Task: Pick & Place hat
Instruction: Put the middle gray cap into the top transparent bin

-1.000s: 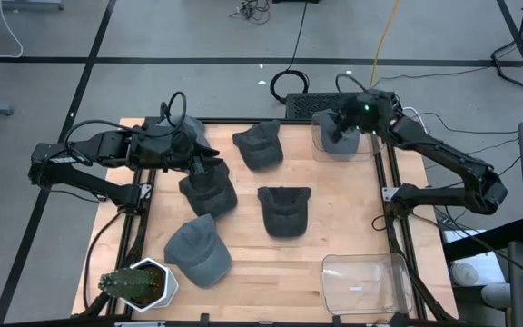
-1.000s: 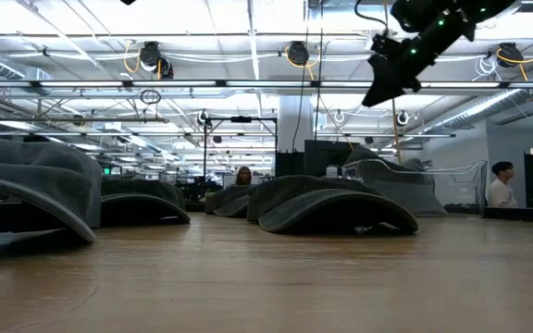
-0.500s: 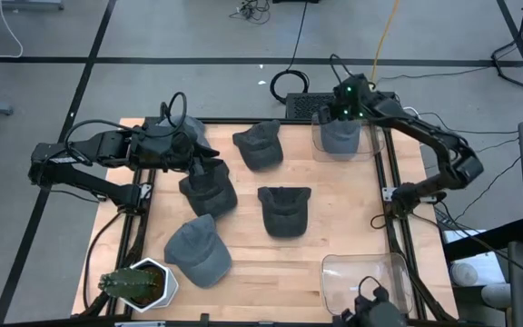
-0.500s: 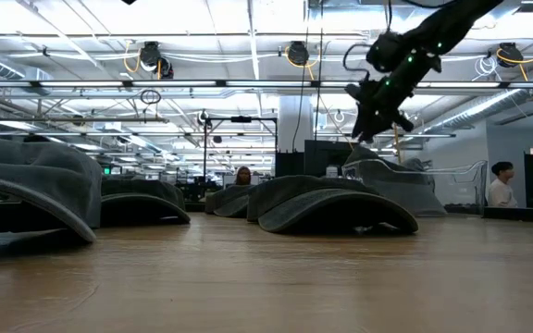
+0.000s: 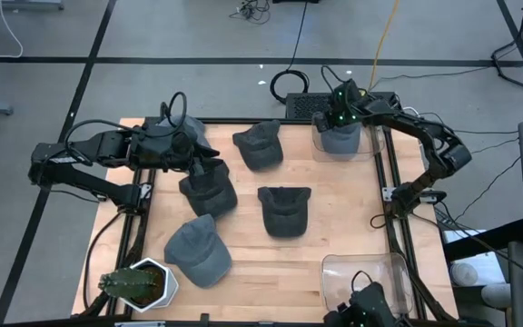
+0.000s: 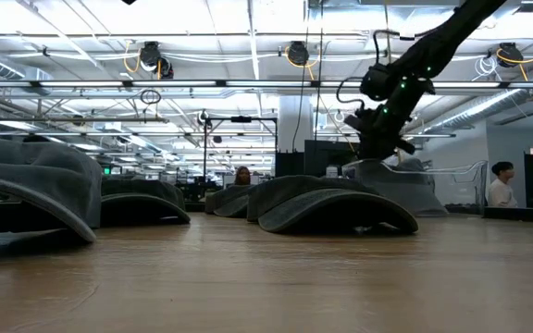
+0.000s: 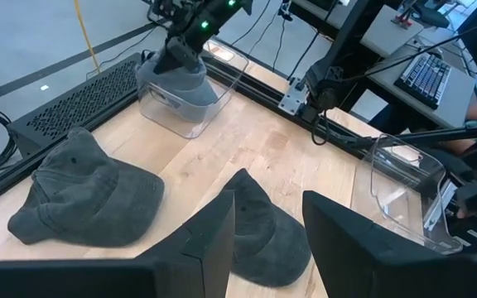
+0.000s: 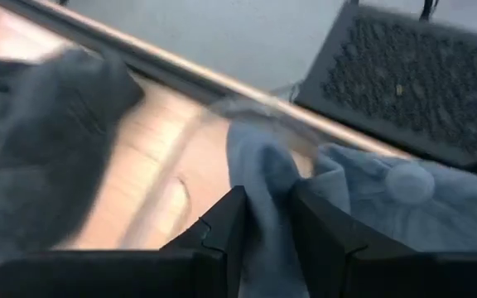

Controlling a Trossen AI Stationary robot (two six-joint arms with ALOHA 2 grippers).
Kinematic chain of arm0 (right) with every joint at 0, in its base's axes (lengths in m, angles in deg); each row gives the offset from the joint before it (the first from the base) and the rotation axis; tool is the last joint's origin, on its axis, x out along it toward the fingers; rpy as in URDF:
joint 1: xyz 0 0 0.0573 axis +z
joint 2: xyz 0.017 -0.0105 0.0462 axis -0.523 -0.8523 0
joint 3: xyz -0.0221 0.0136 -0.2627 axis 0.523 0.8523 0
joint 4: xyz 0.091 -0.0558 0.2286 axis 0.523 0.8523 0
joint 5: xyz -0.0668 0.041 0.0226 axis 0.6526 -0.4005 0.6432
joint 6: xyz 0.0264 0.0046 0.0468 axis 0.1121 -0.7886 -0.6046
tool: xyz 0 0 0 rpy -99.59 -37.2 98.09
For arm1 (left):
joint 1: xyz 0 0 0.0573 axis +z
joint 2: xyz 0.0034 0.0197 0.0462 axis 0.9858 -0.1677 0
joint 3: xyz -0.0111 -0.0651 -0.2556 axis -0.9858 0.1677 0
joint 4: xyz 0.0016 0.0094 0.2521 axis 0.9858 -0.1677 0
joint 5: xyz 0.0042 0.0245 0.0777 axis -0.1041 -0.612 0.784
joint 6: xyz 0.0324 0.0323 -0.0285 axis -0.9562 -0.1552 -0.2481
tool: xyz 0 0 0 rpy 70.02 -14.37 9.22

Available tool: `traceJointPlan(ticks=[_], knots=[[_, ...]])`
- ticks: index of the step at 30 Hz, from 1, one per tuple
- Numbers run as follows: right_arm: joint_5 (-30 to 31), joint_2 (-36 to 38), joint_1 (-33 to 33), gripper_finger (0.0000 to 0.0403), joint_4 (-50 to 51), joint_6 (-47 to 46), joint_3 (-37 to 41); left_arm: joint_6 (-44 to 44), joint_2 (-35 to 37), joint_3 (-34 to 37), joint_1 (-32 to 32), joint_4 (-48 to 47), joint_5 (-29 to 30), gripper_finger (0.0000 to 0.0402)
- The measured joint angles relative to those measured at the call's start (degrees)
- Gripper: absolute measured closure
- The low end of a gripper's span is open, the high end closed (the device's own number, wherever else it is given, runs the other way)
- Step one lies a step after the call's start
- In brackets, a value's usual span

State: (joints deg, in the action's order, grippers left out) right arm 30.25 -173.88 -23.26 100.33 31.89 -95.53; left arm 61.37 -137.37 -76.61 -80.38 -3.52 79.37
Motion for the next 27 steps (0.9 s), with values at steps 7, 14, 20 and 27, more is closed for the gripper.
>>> traceJointPlan(ticks=[7, 14, 20, 27], knots=[[0.2, 2.8, -0.8, 0.0314, -1.0, 3.4, 0.4, 0.4, 0.0, 0.0, 0.0, 0.0, 0.0, 0.025], [3.4, 10.9, -3.9, 0.0314, -4.8, 4.3, 0.3, -0.2, 0.0, 0.0, 0.0, 0.0, 0.0, 0.025], [4.6, 11.8, -10.1, 0.0314, 1.4, 2.5, 0.3, -0.5, 0.0, 0.0, 0.0, 0.0, 0.1, 0.025], [3.0, 8.1, -12.7, 0.0314, 9.5, 2.8, 0.3, -1.1, 0.0, 0.0, 0.0, 0.0, 0.2, 0.025]])
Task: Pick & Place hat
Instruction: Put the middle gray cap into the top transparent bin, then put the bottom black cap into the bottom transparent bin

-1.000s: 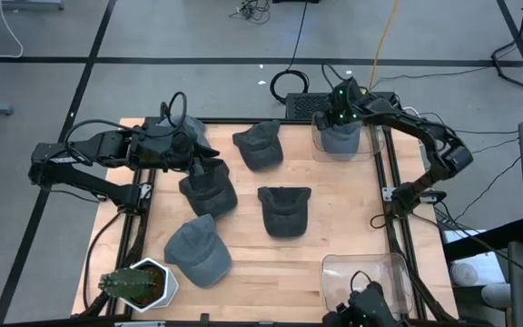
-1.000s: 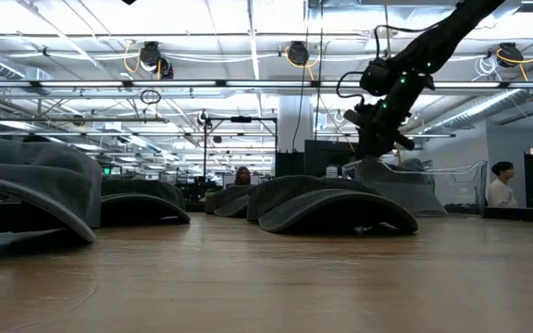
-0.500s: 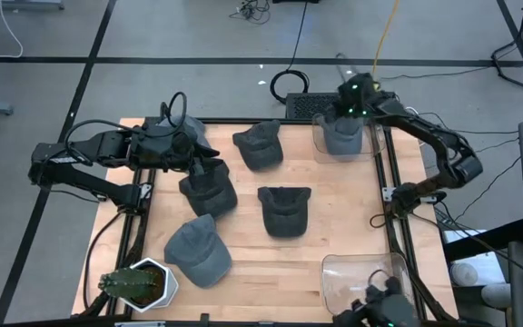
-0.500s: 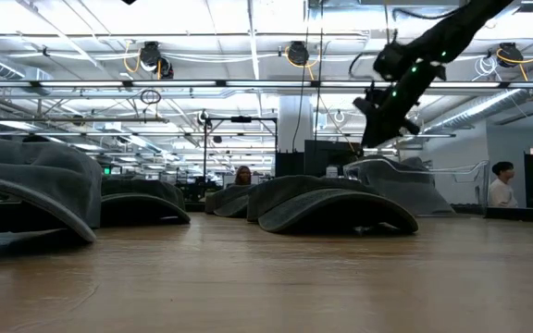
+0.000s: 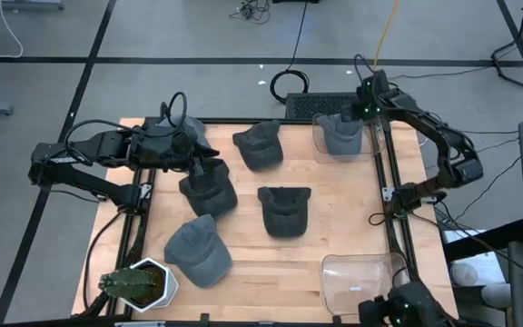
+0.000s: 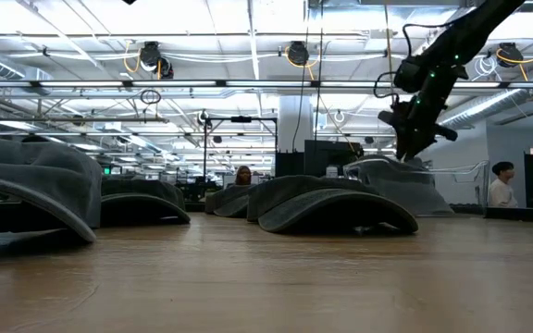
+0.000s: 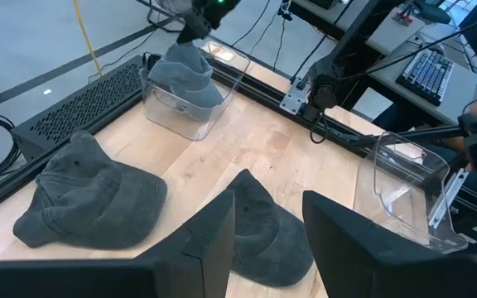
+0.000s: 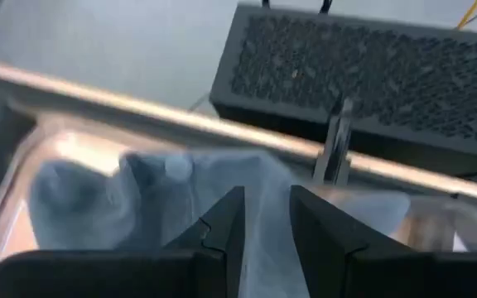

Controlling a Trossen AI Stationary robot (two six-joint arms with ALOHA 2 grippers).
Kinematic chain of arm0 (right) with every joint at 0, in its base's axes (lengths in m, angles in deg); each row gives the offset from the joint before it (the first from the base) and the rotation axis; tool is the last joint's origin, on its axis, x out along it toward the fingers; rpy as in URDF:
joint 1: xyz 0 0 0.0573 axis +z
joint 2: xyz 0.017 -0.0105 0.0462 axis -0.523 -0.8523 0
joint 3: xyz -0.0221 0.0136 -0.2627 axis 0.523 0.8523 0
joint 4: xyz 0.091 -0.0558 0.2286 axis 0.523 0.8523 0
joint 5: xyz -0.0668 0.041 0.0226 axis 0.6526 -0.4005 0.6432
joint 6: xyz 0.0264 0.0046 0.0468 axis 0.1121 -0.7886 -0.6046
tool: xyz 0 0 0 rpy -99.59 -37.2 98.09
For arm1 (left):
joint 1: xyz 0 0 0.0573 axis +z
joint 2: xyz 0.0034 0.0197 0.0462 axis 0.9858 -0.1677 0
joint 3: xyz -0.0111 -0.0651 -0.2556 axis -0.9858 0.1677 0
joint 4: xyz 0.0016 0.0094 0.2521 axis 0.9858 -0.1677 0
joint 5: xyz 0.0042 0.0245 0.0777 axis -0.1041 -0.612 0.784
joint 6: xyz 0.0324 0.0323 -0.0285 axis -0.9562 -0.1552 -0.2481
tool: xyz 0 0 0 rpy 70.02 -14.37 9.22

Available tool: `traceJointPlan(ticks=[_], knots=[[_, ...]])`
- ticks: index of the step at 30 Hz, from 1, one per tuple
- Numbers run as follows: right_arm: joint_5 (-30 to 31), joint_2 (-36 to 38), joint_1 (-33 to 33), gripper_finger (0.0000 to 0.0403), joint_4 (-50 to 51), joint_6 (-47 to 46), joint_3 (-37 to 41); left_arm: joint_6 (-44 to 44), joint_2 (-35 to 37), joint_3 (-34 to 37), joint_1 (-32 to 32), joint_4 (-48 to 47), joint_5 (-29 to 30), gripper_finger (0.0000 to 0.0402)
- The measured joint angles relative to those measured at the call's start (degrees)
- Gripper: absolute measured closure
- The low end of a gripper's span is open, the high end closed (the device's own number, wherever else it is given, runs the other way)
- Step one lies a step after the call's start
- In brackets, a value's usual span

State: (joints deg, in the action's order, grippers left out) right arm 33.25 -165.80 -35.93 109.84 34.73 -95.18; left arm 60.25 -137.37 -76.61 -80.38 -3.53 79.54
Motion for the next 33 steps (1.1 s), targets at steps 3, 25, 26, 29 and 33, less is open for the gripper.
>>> traceJointPlan(ticks=[3, 25, 26, 29, 33], knots=[[0.4, -0.7, 0.0, 0.0314, 4.0, 2.0, 0.0, 0.1, 0.0, 0.0, 0.0, 0.0, 0.0, 0.025], [1.5, 5.6, 0.4, 0.0314, 5.2, 5.9, -0.2, 1.6, 0.0, 0.0, 0.0, 0.0, 0.5, 0.025], [1.5, 6.7, 0.4, 0.0314, 4.6, 5.5, -0.2, 1.6, 0.0, 0.0, 0.0, 0.0, 0.5, 0.025], [0.7, 10.3, 0.6, 0.0314, 3.4, 1.8, -0.3, 1.8, 0.0, 0.0, 0.0, 0.0, 0.5, 0.025], [-8.9, 13.6, 2.7, 0.0314, 3.6, -4.6, -0.3, 1.3, 0.0, 0.0, 0.0, 0.0, 0.5, 0.025]])
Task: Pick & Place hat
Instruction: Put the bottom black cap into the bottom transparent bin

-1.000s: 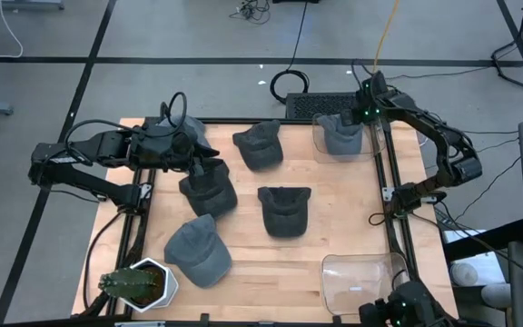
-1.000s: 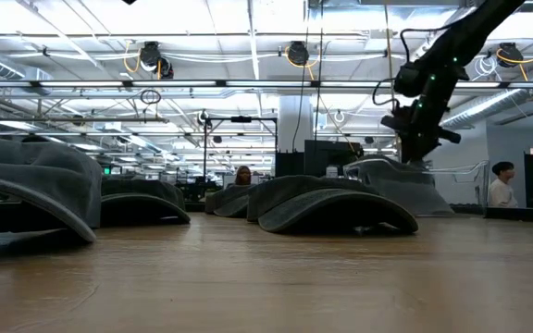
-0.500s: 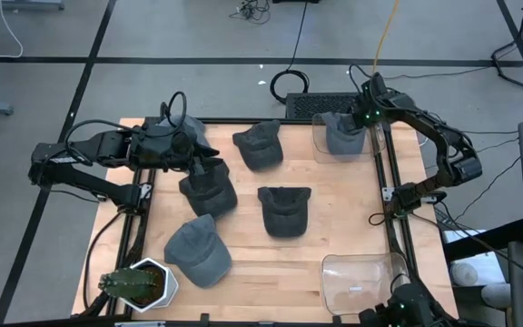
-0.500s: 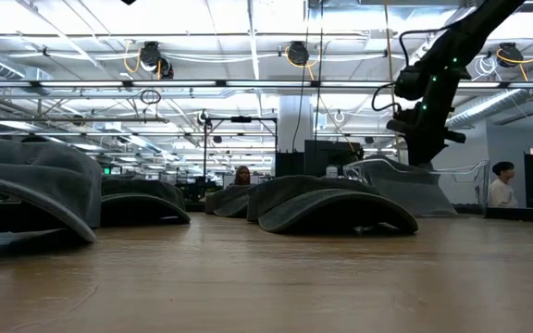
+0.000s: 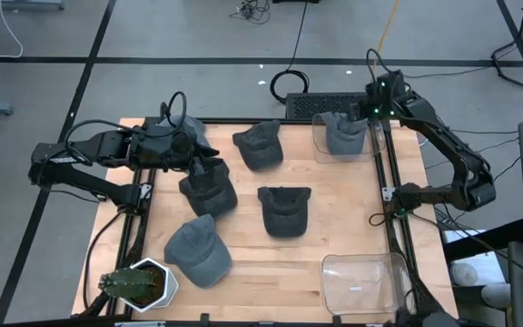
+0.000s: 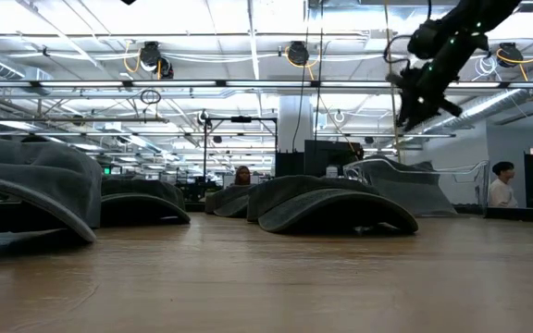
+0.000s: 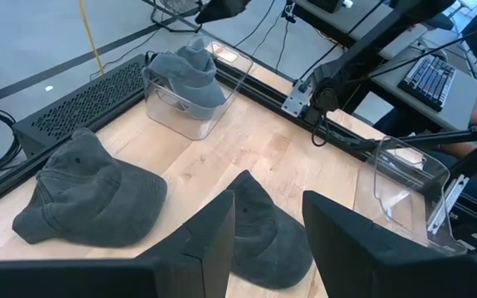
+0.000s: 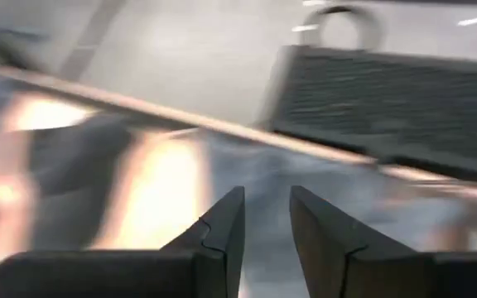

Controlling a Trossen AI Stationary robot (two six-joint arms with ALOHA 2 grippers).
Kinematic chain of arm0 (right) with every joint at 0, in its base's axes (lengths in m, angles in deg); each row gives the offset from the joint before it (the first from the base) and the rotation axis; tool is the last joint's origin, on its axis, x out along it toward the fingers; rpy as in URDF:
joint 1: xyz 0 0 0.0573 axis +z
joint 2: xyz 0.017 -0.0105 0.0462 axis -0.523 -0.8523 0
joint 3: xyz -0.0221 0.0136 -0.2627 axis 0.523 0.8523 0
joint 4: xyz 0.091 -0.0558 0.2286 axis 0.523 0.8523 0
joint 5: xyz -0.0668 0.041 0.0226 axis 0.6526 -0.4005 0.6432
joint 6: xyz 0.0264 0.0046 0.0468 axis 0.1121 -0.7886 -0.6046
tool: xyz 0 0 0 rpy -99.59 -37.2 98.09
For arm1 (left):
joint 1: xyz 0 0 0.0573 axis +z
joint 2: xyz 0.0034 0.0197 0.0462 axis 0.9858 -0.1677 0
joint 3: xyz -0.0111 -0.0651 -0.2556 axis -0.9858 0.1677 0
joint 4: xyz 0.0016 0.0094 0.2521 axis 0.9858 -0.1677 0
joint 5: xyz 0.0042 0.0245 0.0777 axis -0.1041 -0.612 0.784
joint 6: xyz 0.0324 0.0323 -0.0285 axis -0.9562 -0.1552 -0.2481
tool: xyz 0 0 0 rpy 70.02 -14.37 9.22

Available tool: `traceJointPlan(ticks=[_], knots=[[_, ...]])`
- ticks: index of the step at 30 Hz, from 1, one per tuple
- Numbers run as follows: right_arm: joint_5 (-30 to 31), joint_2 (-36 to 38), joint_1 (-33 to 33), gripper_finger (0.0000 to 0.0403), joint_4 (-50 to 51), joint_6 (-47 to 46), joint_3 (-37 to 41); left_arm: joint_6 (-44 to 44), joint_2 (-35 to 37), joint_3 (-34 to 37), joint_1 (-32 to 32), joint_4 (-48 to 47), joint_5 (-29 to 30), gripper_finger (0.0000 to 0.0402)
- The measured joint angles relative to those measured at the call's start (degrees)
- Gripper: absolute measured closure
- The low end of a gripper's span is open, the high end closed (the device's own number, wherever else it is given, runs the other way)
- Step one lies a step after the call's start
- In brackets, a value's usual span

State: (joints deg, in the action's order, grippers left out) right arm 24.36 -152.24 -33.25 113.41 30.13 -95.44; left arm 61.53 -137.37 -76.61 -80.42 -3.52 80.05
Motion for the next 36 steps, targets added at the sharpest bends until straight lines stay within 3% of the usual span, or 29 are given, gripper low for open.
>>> traceJointPlan(ticks=[4, 7, 11, 17, 21, 27, 36], knots=[[-11.8, 2.4, 5.3, 0.0314, 0.0, -0.8, 0.0, -0.5, 0.0, 0.0, 0.0, 0.0, 0.0, 0.025], [-15.2, 4.8, 11.4, 0.0314, 0.5, -0.3, 0.0, -1.8, 0.0, 0.0, 0.0, 0.0, -0.1, 0.025], [-14.0, 6.7, 20.3, 0.0314, 0.6, -0.7, 0.0, -3.4, 0.0, 0.0, 0.0, 0.0, -0.1, 0.025], [-11.6, 8.1, 28.8, 0.0314, 0.5, -4.5, 0.0, -3.1, 0.0, 0.0, 0.1, 0.0, -0.1, 0.025], [-6.7, 7.0, 36.3, 0.0314, -0.2, -3.3, 0.0, -3.0, 0.0, 0.0, 0.1, 0.0, -0.1, 0.025], [-4.8, -0.4, 46.3, 0.0314, -12.0, -3.6, 0.0, -1.5, -0.7, 0.0, 0.1, 0.1, 0.0, 0.025], [-7.7, -13.0, 55.5, 0.0313, -13.6, 0.1, 0.0, -0.2, -0.9, 0.0, 0.0, 0.0, -1.6, 0.025]])
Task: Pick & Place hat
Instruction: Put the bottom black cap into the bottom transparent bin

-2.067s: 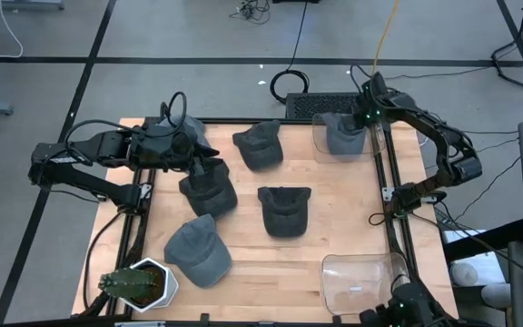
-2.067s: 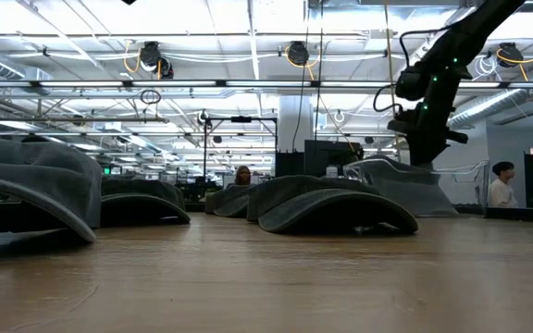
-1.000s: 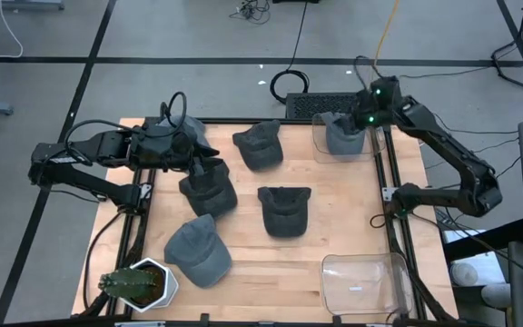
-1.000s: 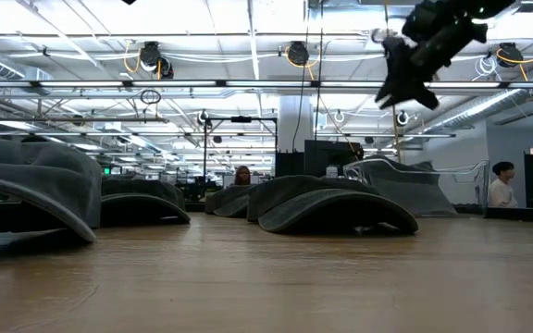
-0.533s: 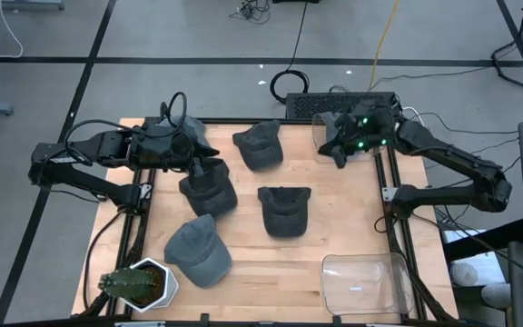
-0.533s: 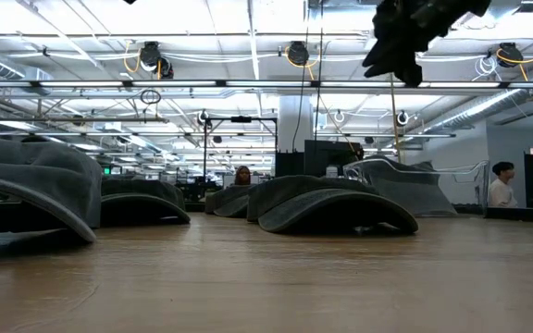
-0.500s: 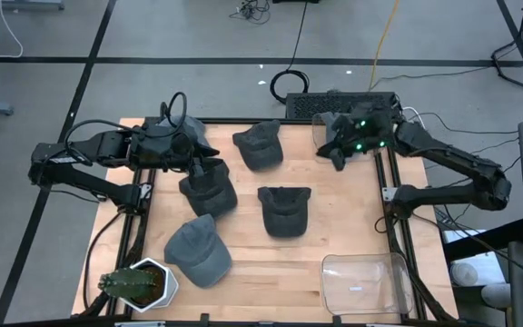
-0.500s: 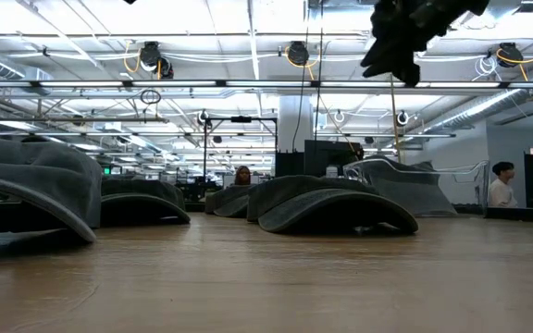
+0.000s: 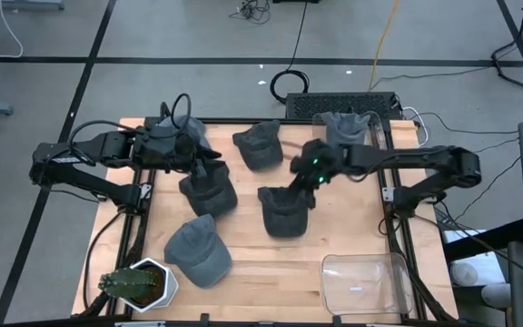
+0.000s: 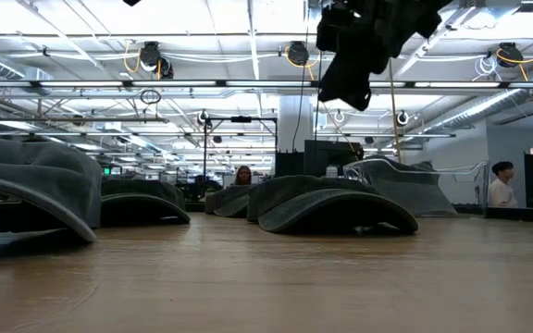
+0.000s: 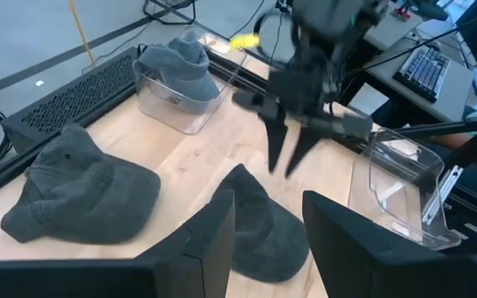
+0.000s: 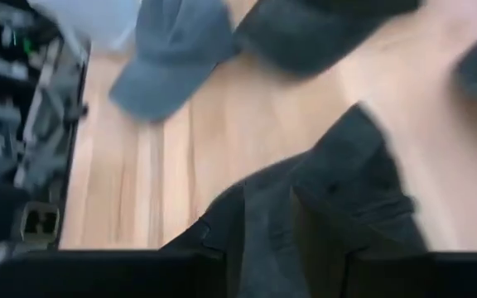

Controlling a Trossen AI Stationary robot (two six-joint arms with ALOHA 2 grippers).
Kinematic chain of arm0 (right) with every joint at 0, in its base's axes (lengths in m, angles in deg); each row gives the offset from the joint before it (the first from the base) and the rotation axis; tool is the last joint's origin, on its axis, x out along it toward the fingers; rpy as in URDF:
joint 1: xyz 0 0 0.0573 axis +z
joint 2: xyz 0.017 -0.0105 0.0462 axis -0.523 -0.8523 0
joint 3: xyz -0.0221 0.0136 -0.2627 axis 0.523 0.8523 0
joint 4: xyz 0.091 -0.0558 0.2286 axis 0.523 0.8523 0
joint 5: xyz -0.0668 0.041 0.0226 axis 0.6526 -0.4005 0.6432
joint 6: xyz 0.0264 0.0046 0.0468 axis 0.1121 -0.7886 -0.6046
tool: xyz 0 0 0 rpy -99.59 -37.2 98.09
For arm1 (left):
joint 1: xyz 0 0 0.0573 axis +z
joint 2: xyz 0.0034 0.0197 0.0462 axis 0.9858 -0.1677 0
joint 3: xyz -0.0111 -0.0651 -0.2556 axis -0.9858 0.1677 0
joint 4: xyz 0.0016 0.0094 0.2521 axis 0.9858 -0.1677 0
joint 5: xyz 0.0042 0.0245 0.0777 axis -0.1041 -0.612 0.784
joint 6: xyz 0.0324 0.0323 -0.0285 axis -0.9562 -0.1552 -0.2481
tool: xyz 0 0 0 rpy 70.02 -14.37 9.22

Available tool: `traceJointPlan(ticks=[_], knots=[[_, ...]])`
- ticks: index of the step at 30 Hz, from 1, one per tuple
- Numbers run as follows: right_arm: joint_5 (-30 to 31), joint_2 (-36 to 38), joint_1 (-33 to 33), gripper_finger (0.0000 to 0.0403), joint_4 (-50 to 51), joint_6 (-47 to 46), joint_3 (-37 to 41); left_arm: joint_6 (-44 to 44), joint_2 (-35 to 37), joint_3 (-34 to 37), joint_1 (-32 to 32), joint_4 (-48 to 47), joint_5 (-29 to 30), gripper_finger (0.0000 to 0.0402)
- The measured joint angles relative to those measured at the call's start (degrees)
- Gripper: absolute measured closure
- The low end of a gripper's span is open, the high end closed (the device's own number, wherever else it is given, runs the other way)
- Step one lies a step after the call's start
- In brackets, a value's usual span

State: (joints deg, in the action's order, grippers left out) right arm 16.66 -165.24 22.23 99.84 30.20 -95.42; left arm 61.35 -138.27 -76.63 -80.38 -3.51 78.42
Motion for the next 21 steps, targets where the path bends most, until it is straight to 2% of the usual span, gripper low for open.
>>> traceJointPlan(ticks=[3, 6, 13, 17, 21], knots=[[0.0, -3.6, 2.7, 0.0302, -1.3, 1.2, 0.0, -0.4, 0.0, 0.0, 0.0, -0.1, 0.0, 0.025], [0.2, -7.2, 4.8, 0.0272, -1.5, 1.2, 0.0, -0.4, 0.0, 0.0, 0.0, -0.1, -0.1, 0.025], [8.0, -11.2, 7.6, 0.02, -1.9, 1.3, 0.0, -1.0, 0.0, 0.0, -0.3, -0.3, -4.4, 0.025], [10.6, -12.3, 7.6, 0.0189, -2.6, 1.3, 0.0, -2.0, 0.0, 0.0, -1.3, -0.6, -4.7, 0.025], [10.6, -14.0, 7.3, 0.0195, -3.0, 1.3, 0.0, -2.1, 0.0, 0.0, -1.3, -0.5, -4.7, 0.025]])
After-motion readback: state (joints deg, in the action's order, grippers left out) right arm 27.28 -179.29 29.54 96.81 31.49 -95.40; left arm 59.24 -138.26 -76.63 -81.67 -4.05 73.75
